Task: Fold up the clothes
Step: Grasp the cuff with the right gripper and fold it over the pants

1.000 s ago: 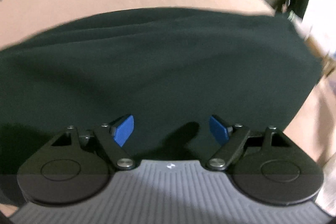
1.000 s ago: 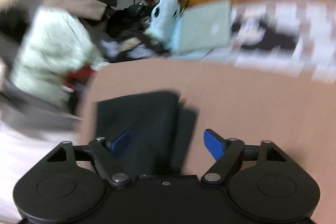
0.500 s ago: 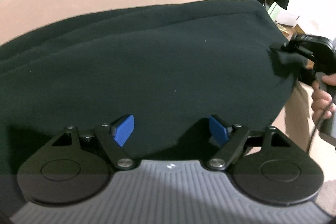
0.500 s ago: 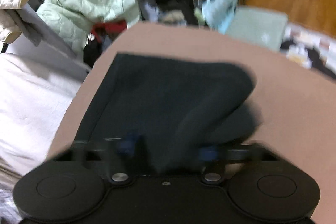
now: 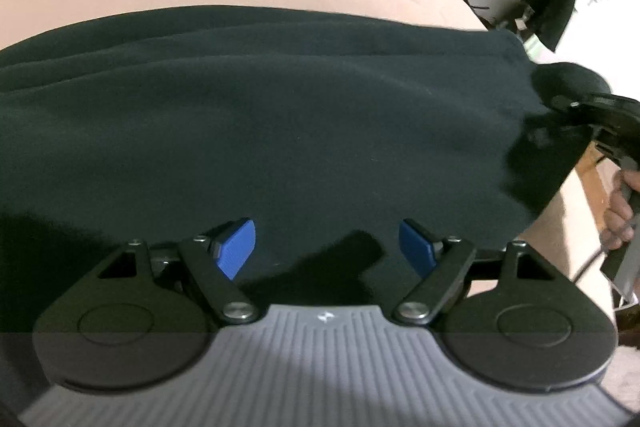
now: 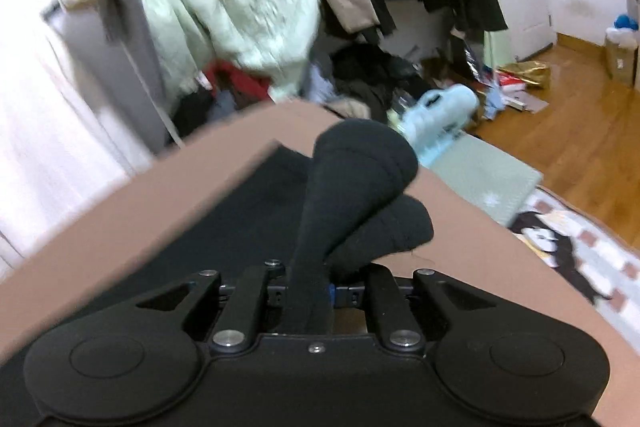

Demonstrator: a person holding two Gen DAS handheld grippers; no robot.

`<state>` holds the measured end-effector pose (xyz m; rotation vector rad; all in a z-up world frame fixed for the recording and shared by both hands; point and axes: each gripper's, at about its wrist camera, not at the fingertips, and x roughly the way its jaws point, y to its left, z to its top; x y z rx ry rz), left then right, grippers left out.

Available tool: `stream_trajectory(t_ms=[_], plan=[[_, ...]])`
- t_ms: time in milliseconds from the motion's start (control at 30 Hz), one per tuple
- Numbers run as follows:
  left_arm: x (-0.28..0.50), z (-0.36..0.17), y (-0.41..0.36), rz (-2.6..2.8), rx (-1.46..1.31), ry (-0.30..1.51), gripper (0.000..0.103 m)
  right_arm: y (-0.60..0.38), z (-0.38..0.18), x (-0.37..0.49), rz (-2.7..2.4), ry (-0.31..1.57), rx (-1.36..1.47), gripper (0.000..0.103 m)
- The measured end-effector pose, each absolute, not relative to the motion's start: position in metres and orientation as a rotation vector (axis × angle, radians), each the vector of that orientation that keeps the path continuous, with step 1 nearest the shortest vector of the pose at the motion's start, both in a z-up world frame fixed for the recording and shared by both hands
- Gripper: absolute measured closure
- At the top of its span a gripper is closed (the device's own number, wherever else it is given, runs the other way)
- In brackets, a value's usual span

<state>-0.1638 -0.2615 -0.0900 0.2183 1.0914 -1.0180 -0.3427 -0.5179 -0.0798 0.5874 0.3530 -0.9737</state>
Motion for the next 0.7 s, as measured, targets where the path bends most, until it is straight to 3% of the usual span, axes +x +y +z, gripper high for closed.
stream_trajectory(t_ms=[100,267,433,600,700], plan=[[-0.137,-0.073,-0.237,-0.979,0.242,1.101,0.024,-0.488,-0.051,-0.321,-0.863,0.283,0.508,0.09],[-0.077,-0.029,-0.173,-0.87,0.245,0.969,0.024,-0.432,-0.017,-0.261,-0.546,0.198,0.404,0.09],[-0.04,-0.027,-0.101,-0.75,0.222,0.867,0.021,-0.348,-0.043,-0.179,-0.204,0.431,0.168,0.09],[-0.01,-0.082,-0.094,-0.622,0.068,1.014,0.022,-0.302,-0.116,-0.114,-0.129,0.77,0.017,0.09],[-0.008,-0.078,-0.092,-0.646,0.025,1.014,0.02,-0.306,-0.125,-0.115,-0.129,0.789,0.038,0.09]])
